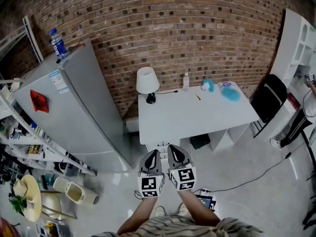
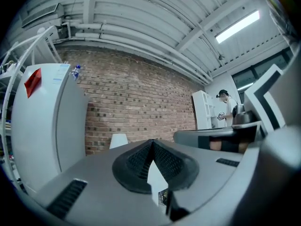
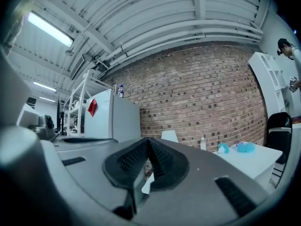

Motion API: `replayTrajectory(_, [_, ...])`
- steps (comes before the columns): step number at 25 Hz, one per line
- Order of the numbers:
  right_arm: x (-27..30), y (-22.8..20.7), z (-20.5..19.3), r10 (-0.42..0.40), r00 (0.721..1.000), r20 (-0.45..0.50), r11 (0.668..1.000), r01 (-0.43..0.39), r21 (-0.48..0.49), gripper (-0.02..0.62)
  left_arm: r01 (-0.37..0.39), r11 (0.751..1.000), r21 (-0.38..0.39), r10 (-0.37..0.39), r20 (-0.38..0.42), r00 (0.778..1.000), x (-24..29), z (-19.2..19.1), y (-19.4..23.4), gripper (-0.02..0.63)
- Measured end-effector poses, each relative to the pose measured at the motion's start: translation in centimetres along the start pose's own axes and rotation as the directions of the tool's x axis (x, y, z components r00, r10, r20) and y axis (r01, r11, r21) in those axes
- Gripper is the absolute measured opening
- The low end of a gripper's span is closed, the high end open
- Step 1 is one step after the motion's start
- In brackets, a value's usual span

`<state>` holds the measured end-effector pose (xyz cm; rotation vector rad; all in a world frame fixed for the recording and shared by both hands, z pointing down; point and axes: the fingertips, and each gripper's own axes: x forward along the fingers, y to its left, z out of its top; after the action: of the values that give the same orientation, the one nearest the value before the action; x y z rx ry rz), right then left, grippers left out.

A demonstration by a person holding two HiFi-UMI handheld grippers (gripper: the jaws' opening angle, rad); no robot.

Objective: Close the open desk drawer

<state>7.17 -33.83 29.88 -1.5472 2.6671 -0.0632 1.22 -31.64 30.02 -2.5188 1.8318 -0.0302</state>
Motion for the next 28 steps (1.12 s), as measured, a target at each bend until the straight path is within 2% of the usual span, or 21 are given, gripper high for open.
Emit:
replayTrajectory(5, [-0.9, 1.3, 0.7, 0.021, 1.0, -0.003, 1.0, -0.021, -0.009, 0.011, 0.002, 1.0, 0.006, -0.002, -0.001, 1.0, -0.9, 0.6, -0.9, 0.006])
replayTrajectory(14, [-2.3, -0.3, 2.0, -0.045, 0.999, 0.027, 0.998, 0.046, -0.035, 0.011, 0.017, 1.0, 0.015, -0.017, 0.043, 0.999, -0.9, 2.9, -1.7, 0.006])
replayTrajectory(21, [-3.1, -1.2, 1.2, -0.064, 0.998, 0.015, 0.998, 0.064, -0.027, 0.011, 0.02, 1.0, -0.001, -0.02, 0.018, 1.0, -1.0, 2.0, -2.1, 0.006])
replayTrajectory(28, [-3.0, -1.4, 1.2, -0.061, 0.998, 0.02, 0.998, 0.061, -0.017, 0.011, 0.019, 1.0, -0.007, -0.019, 0.026, 0.999, -0.8, 2.1, -2.1, 0.005])
